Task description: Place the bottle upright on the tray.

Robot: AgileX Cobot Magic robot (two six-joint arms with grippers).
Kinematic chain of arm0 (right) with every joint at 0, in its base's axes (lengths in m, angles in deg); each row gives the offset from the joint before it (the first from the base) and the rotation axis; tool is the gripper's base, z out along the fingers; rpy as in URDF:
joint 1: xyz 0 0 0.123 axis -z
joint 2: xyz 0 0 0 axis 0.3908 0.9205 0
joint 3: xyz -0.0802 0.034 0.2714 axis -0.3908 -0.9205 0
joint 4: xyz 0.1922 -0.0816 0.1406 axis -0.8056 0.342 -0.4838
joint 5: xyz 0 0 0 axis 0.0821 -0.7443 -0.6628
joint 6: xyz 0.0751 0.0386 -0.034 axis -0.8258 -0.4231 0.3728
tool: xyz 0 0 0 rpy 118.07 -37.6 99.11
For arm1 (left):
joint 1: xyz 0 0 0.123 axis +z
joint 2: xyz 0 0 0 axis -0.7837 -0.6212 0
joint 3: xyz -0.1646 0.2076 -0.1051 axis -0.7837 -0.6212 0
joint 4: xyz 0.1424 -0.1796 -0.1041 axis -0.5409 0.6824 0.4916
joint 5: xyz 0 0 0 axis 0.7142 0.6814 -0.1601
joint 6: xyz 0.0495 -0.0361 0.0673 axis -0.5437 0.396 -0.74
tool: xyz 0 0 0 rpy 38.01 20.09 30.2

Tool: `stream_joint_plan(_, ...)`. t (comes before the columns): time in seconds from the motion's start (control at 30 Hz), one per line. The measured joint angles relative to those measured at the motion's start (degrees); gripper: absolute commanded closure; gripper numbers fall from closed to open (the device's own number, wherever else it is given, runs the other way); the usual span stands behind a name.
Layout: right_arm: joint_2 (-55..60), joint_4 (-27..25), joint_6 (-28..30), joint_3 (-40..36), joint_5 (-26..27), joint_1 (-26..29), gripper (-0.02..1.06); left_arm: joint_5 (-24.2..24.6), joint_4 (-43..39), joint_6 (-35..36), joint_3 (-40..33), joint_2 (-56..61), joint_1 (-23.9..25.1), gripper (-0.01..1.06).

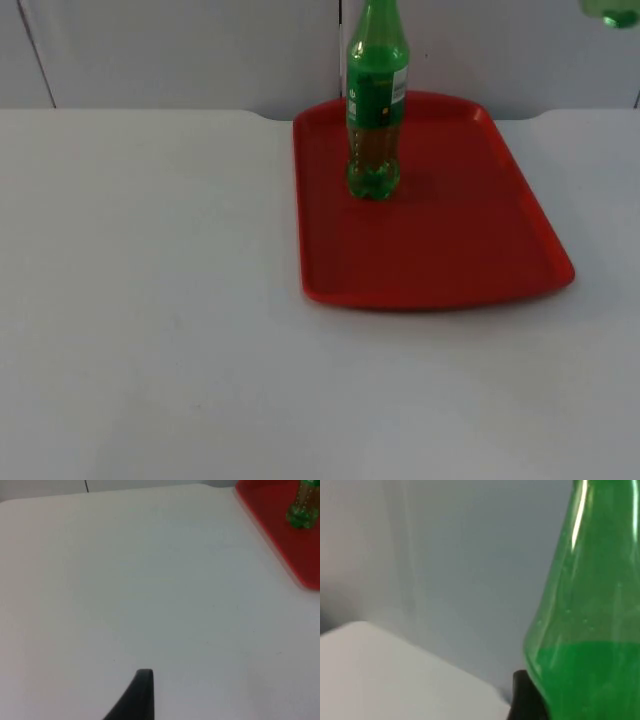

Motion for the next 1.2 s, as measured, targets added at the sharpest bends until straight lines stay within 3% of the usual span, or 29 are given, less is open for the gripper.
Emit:
stream_joint_plan(0.2,0.0,0.2,4.2,4.2,28.0,4.6,1.05,0.0,0.0,0.0,0.0,0.0,0.0,0.03)
stream_joint_plan(0.23,0.0,0.2,4.2,4.2,28.0,4.6,1.05,0.0,0.0,0.0,0.0,0.0,0.0,0.03)
stream_joint_plan(0.37,0.0,-1.0,7.7,4.4,40.5,10.8,1.05,0.0,0.0,0.0,0.0,0.0,0.0,0.03)
stream_joint_plan(0.4,0.0,-1.0,7.7,4.4,40.5,10.8,1.05,0.0,0.0,0.0,0.0,0.0,0.0,0.03)
stream_joint_plan(0.47,0.5,-5.8,12.8,4.4,50.1,14.6,1.05,0.0,0.0,0.0,0.0,0.0,0.0,0.03)
stream_joint_plan(0.53,1.4,-9.2,16.0,4.4,56.2,16.9,1.05,0.0,0.0,0.0,0.0,0.0,0.0,0.03)
stream_joint_plan(0.57,2.9,-12.5,18.8,4.4,62.3,18.9,1.05,0.0,0.0,0.0,0.0,0.0,0.0,0.03)
stream_joint_plan(0.77,9.0,-16.0,23.7,4.4,69.6,21.3,1.05,0.0,0.0,0.0,0.0,0.0,0.0,0.03)
stream_joint_plan(0.87,12.6,-16.6,25.2,4.4,69.9,21.5,1.05,0.0,0.0,0.0,0.0,0.0,0.0,0.03)
stream_joint_plan(1.0,20.3,-16.8,34.3,4.4,69.7,21.5,1.05,0.0,0.0,0.0,0.0,0.0,0.0,0.03)
stream_joint_plan(1.07,21.9,-17.2,36.0,4.4,69.2,21.5,1.05,0.0,0.0,0.0,0.0,0.0,0.0,0.03)
stream_joint_plan(1.2,27.9,-22.6,43.2,4.4,67.8,21.5,1.05,0.0,0.0,0.0,0.0,0.0,0.0,0.03)
